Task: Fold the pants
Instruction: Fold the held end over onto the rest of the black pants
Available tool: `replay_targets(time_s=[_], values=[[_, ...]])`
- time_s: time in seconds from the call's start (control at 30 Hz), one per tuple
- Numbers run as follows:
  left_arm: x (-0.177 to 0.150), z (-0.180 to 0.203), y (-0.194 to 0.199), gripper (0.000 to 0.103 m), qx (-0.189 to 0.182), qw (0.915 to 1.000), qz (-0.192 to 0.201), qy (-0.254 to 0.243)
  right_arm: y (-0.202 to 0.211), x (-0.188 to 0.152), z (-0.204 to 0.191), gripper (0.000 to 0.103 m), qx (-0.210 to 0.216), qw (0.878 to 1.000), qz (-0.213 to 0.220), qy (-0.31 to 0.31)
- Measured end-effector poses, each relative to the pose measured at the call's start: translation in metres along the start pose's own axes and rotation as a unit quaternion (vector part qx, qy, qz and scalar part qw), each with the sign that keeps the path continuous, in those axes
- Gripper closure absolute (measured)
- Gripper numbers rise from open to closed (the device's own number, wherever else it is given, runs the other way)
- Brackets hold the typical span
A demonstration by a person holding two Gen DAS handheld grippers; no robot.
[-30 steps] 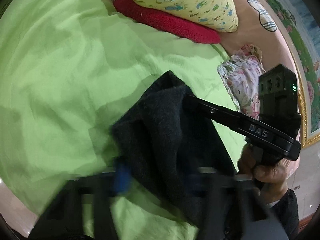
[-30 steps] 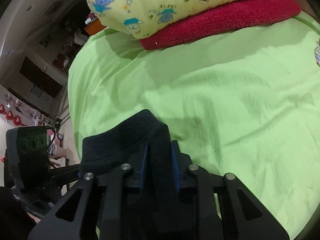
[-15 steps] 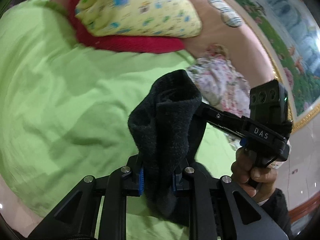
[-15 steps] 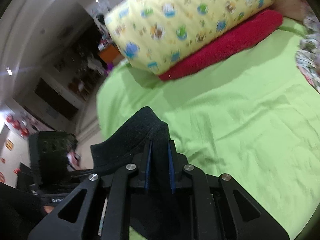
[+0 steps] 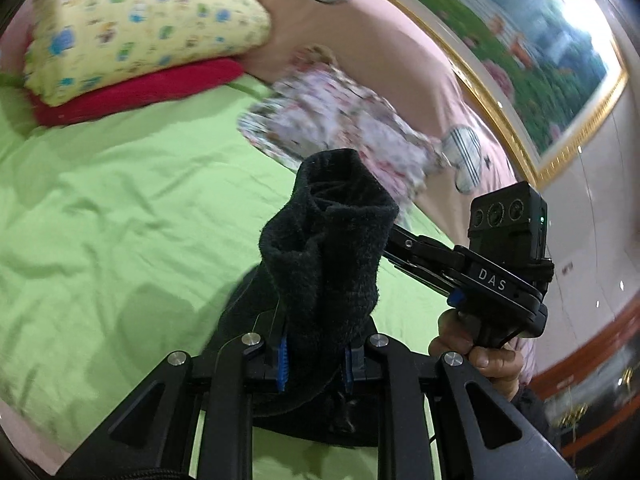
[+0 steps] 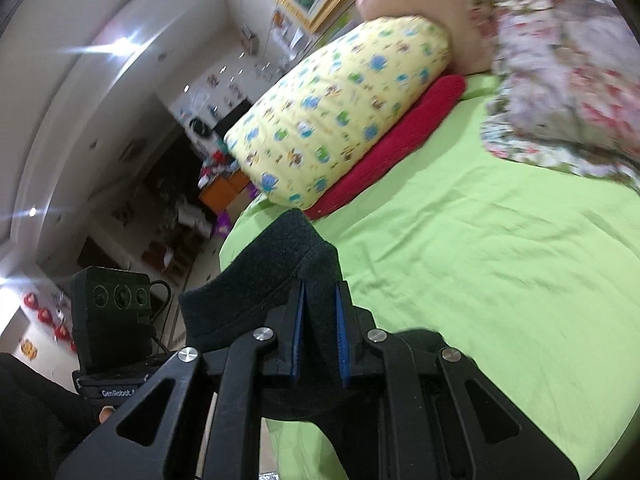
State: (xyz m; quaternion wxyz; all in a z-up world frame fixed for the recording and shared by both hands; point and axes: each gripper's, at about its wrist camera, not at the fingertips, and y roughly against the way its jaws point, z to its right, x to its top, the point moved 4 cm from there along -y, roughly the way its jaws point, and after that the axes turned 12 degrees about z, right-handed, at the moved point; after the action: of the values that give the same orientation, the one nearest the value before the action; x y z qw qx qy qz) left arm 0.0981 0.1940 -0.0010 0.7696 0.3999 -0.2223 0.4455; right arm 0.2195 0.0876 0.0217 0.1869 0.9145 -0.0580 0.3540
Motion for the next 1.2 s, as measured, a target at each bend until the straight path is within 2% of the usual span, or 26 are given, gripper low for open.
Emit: replay_targets(time_s=[0.27, 0.5, 0.87, 1.2], values=[[-0.027, 0.04, -0.02, 0.084, -0.011, 0.9989, -0.032, -0.032, 0.048, -0.019, 0.023, 0.088, -0.03, 0.999, 0.028, -0.019], [-0.046, 0.066, -0.038, 0.084, -0.024, 0.9961, -0.061, -0.06, 0.081, -0.037, 0.045, 0.088, -0.041, 0.996, 0.061, -0.056], [-0.091, 0.1, -0.062, 0.084, -0.036, 0.9873, -0.111, -0.108, 0.128, -0.074, 0.077, 0.088, -0.059, 0.987, 0.1, -0.108], [-0.12, 0.123, -0.073, 0.083, -0.034, 0.9783, -0.129, -0.159, 0.152, -0.099, 0.096, 0.088, -0.073, 0.98, 0.124, -0.14]])
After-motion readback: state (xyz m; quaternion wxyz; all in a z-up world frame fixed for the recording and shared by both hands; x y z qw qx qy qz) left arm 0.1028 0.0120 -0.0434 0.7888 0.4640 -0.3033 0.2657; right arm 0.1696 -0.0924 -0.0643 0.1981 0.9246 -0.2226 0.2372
